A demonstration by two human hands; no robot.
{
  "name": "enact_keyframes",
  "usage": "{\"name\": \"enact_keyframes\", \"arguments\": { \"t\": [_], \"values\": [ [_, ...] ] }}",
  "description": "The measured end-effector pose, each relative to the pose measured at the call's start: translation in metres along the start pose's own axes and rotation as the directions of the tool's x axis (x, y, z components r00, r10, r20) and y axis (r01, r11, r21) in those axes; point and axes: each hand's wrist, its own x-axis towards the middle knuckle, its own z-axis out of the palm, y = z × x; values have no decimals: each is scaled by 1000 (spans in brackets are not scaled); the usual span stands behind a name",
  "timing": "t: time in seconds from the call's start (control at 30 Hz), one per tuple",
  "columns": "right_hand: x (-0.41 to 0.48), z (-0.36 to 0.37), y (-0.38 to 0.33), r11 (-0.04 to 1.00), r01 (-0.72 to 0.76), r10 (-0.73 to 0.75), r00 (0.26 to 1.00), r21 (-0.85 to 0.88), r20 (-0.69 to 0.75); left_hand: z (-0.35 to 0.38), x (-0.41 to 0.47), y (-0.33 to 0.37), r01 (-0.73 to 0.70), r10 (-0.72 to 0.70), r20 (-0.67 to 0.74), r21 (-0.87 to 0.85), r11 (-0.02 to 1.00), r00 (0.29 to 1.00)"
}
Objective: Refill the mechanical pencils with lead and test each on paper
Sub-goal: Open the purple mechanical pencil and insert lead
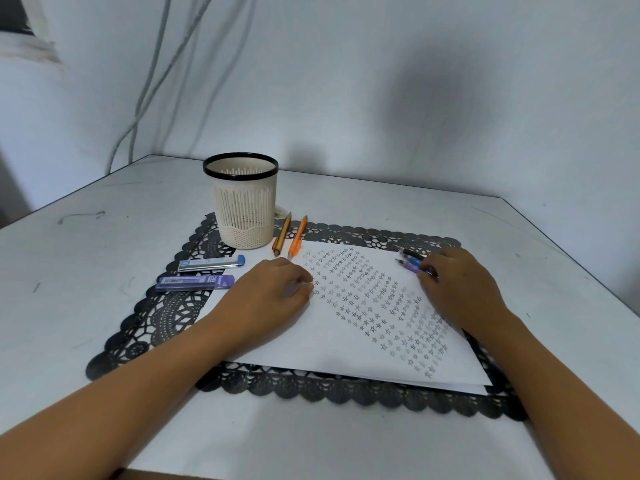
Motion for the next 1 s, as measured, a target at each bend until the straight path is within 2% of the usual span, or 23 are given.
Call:
{"name": "enact_keyframes", "arguments": {
  "t": [0.13,0.23,0.33,0.47,0.63,0.77,1.0],
  "values": [
    [-1,0,-2,998,44,-46,998,-41,-39,1,1,-1,-13,13,-9,1,1000,1000],
    [-1,-3,-10,985,147,-160,975,-90,-152,2,1,-1,-22,21,-31,-23,999,999],
    [-2,-10,-27,972,234,-233,947,-25,-223,3,0,0,-58,55,-70,-53,997,996],
    [-10,-16,-55,925,373,-349,910,74,-223,4,-1,1,-121,112,-73,-125,985,991],
    [-20,-17,-73,856,513,-488,842,58,-230,4,-1,1,-208,207,-17,-103,973,978],
    [-23,-16,-80,826,563,-535,805,45,-256,5,-2,3,-277,278,26,-18,961,960],
    [-24,-21,-84,820,557,-525,824,133,-214,4,-2,3,-331,330,19,32,943,944]
  ]
}}
